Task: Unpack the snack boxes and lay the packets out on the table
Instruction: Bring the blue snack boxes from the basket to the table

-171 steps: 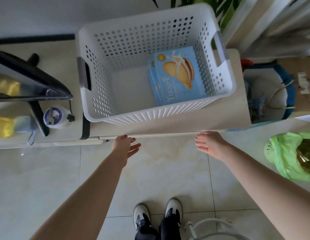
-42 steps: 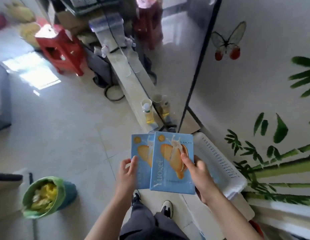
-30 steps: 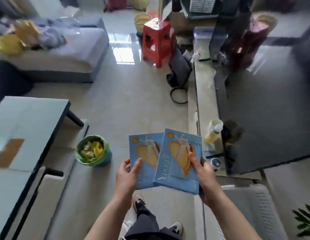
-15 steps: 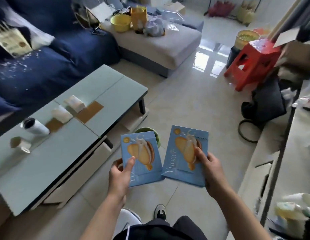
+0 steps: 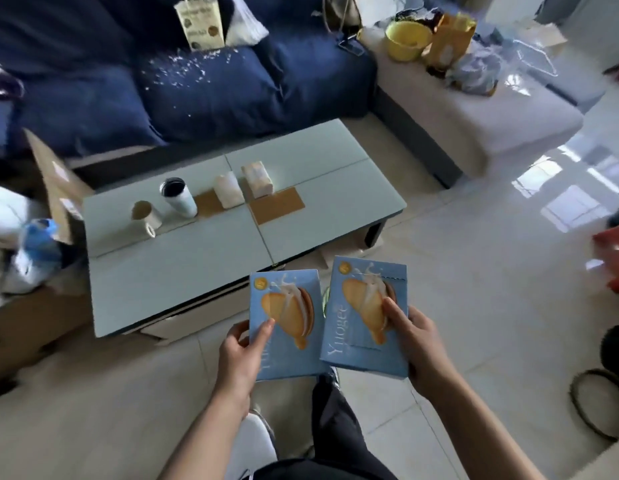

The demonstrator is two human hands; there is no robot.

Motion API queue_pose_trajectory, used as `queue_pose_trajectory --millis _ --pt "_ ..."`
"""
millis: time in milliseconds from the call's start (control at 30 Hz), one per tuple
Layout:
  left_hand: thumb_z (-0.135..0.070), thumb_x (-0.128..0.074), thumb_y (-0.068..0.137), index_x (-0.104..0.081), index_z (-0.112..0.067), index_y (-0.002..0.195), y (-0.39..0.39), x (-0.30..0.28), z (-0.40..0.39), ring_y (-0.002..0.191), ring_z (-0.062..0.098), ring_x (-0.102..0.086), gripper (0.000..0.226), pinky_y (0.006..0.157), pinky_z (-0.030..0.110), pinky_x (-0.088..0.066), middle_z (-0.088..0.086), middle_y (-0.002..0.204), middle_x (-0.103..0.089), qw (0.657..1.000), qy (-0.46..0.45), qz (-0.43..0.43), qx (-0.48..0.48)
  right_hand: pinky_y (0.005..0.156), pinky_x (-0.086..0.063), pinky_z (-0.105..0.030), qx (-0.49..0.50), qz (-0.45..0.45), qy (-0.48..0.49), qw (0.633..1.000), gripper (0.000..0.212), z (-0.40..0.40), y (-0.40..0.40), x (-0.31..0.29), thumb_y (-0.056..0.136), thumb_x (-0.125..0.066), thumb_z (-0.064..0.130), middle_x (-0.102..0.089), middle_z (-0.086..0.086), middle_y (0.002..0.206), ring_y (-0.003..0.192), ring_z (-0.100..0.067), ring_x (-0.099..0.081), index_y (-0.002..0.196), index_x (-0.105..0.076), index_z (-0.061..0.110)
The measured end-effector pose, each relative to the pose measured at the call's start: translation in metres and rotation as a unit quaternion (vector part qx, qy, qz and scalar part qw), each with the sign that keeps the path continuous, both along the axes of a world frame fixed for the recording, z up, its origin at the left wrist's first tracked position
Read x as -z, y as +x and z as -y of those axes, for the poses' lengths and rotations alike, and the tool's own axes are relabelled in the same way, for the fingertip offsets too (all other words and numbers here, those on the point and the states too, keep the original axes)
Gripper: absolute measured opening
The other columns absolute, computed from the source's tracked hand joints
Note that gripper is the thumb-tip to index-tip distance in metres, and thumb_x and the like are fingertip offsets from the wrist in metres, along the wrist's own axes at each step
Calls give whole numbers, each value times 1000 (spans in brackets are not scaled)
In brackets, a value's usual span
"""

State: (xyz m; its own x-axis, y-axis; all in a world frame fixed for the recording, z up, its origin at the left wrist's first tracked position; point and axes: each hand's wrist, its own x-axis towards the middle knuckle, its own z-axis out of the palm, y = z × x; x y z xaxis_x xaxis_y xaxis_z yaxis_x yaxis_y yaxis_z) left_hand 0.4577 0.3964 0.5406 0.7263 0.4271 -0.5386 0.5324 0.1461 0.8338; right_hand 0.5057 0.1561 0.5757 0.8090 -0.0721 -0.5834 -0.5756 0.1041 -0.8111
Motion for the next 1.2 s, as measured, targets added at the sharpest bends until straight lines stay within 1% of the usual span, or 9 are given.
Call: queue_pose_trajectory --millis 167,267,367,567,667,733,900,1067,1200 --pt "-31 -73 83 -68 -17 101 43 -3 -19 88 20 -70 23 70 31 -53 2 92 -75 998 -11 1 -69 78 -57 -52 -93 -10 -1 996 34 -23 81 6 90 -63 36 -73 -15 91 80 -29 -70 104 -63 5" --pt "-30 -78 79 -66 -18 104 68 -1 -32 85 24 -72 30 76 38 -56 4 91 -76 995 -20 -13 -98 70 -60 -43 -145 -8 -9 989 31 -39 124 10 90 -63 36 -74 -14 91 79 -28 -71 103 -65 8" --pt "-29 -80 77 -66 -18 106 87 0 -47 83 22 -71 34 76 37 -55 3 90 -75 991 -22 -19 -128 60 -58 -36 -173 -15 -16 985 29 -59 161 13 91 -64 34 -74 -17 92 76 -27 -71 103 -66 8" --pt "-35 -84 72 -71 -19 98 112 9 -89 91 25 -71 33 89 48 -54 1 90 -77 983 -38 -38 -174 72 -59 -56 -214 -22 -34 976 31 -111 210 21 89 -68 33 -72 -24 95 80 -37 -71 103 -66 5" --pt "-43 -87 64 -71 -18 97 126 17 -119 92 28 -72 44 90 51 -55 4 93 -77 977 -57 -50 -201 67 -59 -47 -219 -22 -39 975 32 -144 230 27 89 -68 31 -72 -21 89 73 -29 -70 101 -65 1" --pt "-39 -84 70 -71 -17 96 136 23 -141 92 29 -71 37 90 52 -54 6 93 -76 972 -62 -60 -220 60 -59 -38 -219 -26 -40 974 35 -167 243 32 89 -67 33 -71 -16 84 70 -25 -69 99 -65 -1" --pt "-31 -81 75 -66 -10 102 163 40 -208 83 28 -71 37 73 40 -59 12 94 -73 964 -55 -76 -248 56 -59 -35 -200 -58 -13 978 34 -233 276 44 93 -62 34 -71 -13 81 67 -23 -70 99 -63 1" --pt "-27 -79 79 -61 -5 104 196 61 -269 67 19 -64 37 43 17 -48 9 83 -68 969 -38 -99 -224 54 -57 -33 -216 -74 4 974 32 -307 296 60 93 -62 33 -73 -10 81 68 -22 -72 100 -63 2" --pt "-28 -78 80 -61 -6 104 223 85 -299 67 16 -64 36 42 15 -46 5 80 -67 971 -41 -119 -202 64 -60 -38 -233 -95 6 968 36 -357 304 84 93 -62 33 -73 -18 95 77 -27 -72 109 -63 0"
